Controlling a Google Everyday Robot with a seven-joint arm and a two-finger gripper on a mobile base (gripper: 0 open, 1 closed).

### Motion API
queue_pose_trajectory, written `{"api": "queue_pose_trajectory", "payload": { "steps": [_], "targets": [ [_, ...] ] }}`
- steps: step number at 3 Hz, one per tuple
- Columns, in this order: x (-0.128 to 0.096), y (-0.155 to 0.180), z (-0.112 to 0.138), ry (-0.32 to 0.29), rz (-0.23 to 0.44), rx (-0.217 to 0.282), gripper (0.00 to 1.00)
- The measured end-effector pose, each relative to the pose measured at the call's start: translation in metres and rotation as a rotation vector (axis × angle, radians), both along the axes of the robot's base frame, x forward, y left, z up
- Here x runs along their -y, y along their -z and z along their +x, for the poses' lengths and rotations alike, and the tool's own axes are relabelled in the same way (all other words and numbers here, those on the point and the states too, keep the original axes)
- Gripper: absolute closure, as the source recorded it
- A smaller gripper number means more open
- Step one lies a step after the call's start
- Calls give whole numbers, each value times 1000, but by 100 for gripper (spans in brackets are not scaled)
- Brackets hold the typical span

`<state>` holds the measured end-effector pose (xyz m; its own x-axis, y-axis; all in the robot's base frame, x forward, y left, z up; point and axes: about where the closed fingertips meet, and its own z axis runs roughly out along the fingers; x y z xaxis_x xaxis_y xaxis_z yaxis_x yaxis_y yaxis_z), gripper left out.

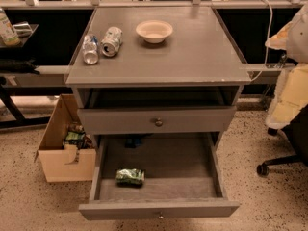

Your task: Pick green can from middle drawer and place on counter

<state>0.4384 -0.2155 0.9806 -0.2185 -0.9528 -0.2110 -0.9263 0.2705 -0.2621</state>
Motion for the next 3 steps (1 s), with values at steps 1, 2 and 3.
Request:
{"api": "queue_pose_trajectory", "payload": {
  "steps": [1,2,3],
  "targets": [
    [-4,4,2,-10,1,-9,0],
    [-12,14,6,-33,4,-29,0],
    [-41,44,2,-114,34,-38,0]
  ]
}}
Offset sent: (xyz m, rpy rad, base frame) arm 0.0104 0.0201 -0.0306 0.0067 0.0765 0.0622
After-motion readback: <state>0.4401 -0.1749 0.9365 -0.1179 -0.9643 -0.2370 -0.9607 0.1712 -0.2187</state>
